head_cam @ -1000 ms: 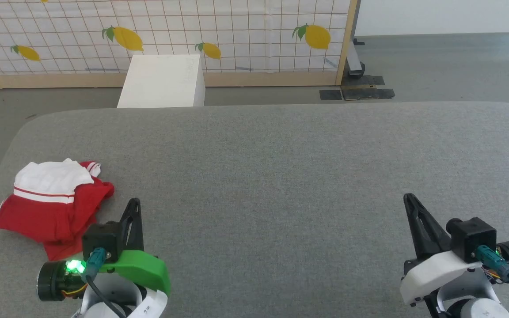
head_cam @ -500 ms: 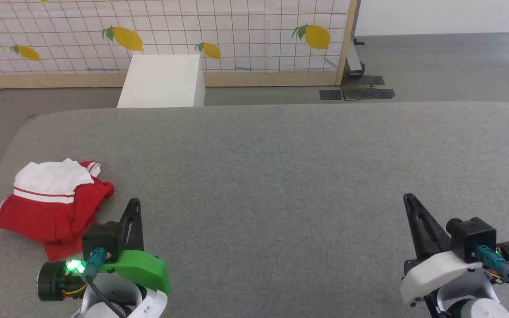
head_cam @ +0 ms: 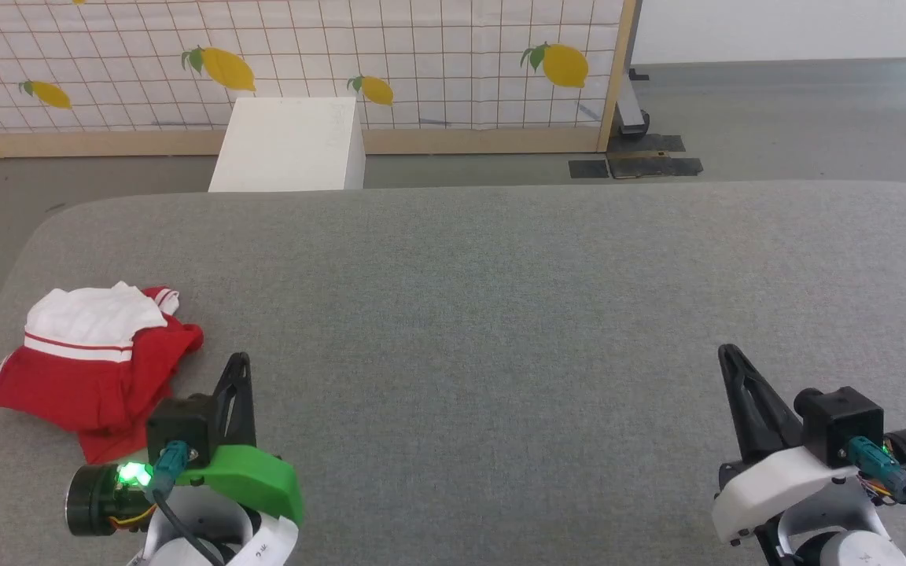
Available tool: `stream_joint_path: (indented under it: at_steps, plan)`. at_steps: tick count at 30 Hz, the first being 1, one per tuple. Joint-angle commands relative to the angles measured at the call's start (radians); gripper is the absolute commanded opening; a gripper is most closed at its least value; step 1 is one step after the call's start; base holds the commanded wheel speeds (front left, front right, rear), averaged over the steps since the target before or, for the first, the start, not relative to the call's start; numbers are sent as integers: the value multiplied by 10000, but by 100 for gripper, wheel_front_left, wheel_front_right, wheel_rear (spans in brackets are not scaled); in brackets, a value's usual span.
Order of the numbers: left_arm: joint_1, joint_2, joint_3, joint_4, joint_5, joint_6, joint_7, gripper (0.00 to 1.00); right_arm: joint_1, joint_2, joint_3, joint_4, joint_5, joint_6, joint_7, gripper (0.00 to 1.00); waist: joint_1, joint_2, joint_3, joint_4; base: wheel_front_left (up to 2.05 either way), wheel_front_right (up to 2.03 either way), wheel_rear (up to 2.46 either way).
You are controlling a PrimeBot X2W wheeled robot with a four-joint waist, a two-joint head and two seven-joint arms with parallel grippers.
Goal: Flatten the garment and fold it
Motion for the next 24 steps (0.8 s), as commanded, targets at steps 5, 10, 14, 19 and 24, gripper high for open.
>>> stream_joint_path:
  at_steps: [5,10,14,19,24]
  plan:
    - [134,-57,41,-22,99,-11,14,0,-185,26,16,-62,-62,-13,1,0,0,0,0,0,0,0,0]
    - [134,-57,41,-22,99,-11,14,0,-185,26,16,-62,-62,-13,1,0,0,0,0,0,0,0,0]
    - [134,-57,41,-22,99,-11,14,0,-185,26,16,-62,-62,-13,1,0,0,0,0,0,0,0,0]
    - [134,-57,41,-22,99,-11,14,0,-185,26,16,-62,-62,-13,1,0,0,0,0,0,0,0,0]
    - [134,-57,41,-22,99,-11,14,0,-185,26,16,-62,-62,-13,1,0,0,0,0,0,0,0,0]
